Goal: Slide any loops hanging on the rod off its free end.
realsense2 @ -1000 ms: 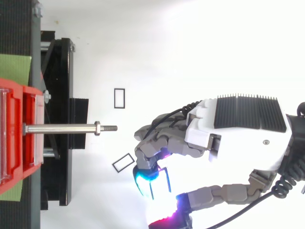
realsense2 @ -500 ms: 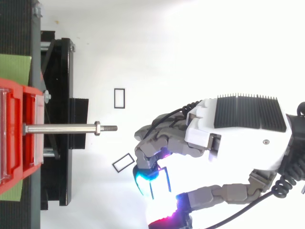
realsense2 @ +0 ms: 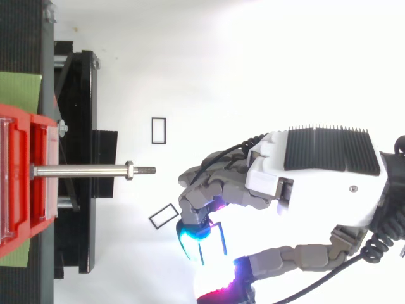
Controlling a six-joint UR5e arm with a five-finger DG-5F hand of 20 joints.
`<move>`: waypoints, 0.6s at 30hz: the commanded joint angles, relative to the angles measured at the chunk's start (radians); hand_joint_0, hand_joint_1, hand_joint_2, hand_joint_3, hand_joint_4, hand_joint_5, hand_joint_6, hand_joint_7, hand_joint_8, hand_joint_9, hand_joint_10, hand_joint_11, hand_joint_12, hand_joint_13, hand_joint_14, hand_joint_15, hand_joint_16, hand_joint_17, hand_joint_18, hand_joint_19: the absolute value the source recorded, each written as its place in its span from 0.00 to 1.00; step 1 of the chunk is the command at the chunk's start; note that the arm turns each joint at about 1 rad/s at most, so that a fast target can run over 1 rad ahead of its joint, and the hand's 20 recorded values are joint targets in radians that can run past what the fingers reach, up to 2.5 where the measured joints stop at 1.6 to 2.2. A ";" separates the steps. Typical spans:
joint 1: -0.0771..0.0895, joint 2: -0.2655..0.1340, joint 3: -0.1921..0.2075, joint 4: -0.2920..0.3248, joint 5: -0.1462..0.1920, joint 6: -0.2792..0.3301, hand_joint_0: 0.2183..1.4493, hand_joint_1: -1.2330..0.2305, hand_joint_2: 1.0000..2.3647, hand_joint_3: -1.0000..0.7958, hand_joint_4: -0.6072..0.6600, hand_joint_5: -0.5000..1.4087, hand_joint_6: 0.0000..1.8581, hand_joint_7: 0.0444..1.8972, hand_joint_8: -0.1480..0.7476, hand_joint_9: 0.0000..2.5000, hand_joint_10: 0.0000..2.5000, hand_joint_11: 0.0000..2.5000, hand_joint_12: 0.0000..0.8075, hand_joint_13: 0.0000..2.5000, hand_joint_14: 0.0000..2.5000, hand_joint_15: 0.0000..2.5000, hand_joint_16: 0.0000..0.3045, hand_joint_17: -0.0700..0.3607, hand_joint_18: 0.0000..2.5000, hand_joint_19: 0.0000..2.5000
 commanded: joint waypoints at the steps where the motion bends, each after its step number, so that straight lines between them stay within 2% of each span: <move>1: 0.000 0.000 -0.001 0.002 0.000 0.000 0.30 0.35 0.02 0.48 0.46 0.17 0.48 0.61 0.53 0.33 0.00 0.10 0.42 0.20 0.00 0.00 0.15 0.40 0.19 0.02; 18: 0.000 0.000 0.000 -0.002 0.000 0.000 0.31 0.35 0.02 0.48 0.45 0.17 0.48 0.60 0.53 0.33 0.00 0.10 0.42 0.21 0.00 0.00 0.15 0.40 0.21 0.03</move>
